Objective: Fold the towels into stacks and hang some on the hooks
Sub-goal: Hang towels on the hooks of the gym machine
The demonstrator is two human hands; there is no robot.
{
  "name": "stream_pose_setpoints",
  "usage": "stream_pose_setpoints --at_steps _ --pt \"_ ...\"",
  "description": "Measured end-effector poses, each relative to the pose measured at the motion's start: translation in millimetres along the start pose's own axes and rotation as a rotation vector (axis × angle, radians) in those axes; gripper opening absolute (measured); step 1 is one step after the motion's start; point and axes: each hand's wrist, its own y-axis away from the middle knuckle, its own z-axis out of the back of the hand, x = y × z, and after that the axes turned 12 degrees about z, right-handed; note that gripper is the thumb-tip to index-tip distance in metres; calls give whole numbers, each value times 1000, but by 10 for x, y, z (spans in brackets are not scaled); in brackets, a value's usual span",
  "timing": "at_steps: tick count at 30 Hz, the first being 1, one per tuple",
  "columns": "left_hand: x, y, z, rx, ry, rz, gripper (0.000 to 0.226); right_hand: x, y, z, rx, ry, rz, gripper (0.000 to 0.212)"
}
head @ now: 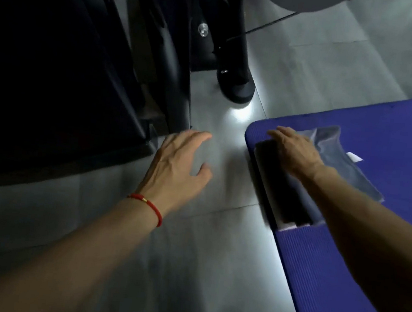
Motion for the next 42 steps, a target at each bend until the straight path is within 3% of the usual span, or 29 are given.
stream_pose_setpoints --at_steps 3,5,8,11,17,20,23,27,29,33,35,39,42 --pt "188 -286 -141 -26 -228 -224 64 -248 -248 58 176 118 -47 44" --pt "202 -415 -175 -1 -336 -294 65 -327 -256 54 198 162 -45 37" --pt "141 -459 -109 -9 -339 -269 67 -346 -131 83 104 227 13 29" --pt "39 -358 55 33 -329 -194 69 -198 41 428 -34 49 20 19" --pt "-165 -38 664 87 -4 -128 62 723 219 1363 -242 -274 295 28" --pt "-128 44 1062 117 199 -94 66 1322 136 1694 -290 -476 519 29" --pt "35 268 1528 -43 165 -85 65 1918 86 1951 -400 -627 745 25" --pt "279 586 2209 -303 164 -69 41 2684 -54 2167 -530 -877 878 29" --pt "365 706 2559 -316 215 -36 40 3038 -148 2254 -629 -871 898 28" --pt "584 1023 3175 -273 453 57 37 3731 -223 2504 -907 -540 951 26" --pt "714 1215 3374 -317 568 57 33 4057 -207 2641 -904 -561 1001 18" --pt "944 1414 3588 -449 893 34 24 4606 -138 2949 -695 -732 1100 11" --pt "1059 1497 3796 -539 992 -57 19 4982 -155 3147 -684 -746 1129 8"
